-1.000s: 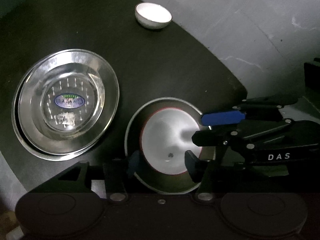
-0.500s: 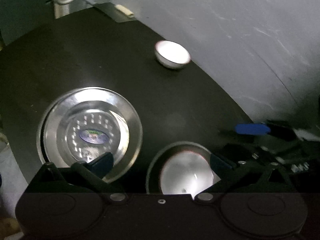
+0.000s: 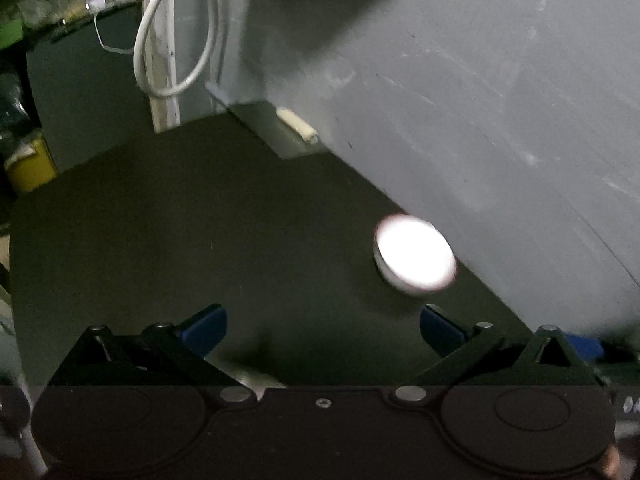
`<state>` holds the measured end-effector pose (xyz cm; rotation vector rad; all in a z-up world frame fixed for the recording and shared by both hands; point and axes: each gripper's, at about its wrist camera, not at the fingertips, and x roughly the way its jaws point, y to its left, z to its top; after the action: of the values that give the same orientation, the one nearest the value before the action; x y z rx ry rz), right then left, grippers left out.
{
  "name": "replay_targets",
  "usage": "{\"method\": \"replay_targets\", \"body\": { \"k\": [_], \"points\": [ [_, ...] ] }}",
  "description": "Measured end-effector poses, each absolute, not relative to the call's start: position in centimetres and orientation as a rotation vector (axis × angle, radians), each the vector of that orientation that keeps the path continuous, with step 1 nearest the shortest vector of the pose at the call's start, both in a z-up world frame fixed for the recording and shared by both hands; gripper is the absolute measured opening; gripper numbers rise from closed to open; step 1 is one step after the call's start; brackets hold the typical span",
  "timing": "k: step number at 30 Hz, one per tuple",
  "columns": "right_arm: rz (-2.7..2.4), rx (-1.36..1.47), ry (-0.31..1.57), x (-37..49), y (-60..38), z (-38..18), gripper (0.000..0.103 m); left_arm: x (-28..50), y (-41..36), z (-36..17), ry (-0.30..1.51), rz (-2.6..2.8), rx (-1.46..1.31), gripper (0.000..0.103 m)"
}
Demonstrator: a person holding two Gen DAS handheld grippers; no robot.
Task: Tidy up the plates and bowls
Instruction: 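Move both grippers to the second red-rimmed white bowl and grip its rim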
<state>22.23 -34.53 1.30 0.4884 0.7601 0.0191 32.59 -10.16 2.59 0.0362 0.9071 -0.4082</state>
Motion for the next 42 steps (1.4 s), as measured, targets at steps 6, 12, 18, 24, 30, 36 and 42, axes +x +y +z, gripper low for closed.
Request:
{"method": "replay_targets", "body": {
  "k": [6, 12, 18, 24, 30, 36, 42],
  "points": [
    [-0.043, 0.542, 0.718, 26.3, -35.9, -1.9, 0.102, 36.9, -14.7, 0.3, 0.869, -0.347, 0.111, 0.102],
    [-0.051, 0.509, 0.696, 28.7, -36.6, -3.5, 0.089, 38.9, -17.4, -2.1, 0.865, -0.279, 0.140, 0.102],
    [0.002, 0.516, 0.724, 30.5, -37.4, -4.7, 0.070, 39.9, -18.4, -4.0, 0.927, -0.307, 0.148, 0.092],
    [0.044, 0.524, 0.747, 31.5, -37.4, -5.0, 0.059, 40.1, -18.3, -5.1, 0.994, -0.356, 0.033, 0.064],
    [0.083, 0.532, 0.761, 32.2, -37.4, -5.1, 0.032, 39.7, -19.1, -5.4, 1.010, -0.420, 0.004, 0.025],
    [0.104, 0.552, 0.770, 31.1, -37.3, -4.7, 0.025, 37.9, -18.5, -4.2, 0.985, -0.457, -0.016, 0.013],
    [0.144, 0.520, 0.705, 26.4, -35.7, -1.1, 0.025, 33.1, -15.1, -0.8, 0.911, -0.492, -0.085, 0.014]
  ]
}}
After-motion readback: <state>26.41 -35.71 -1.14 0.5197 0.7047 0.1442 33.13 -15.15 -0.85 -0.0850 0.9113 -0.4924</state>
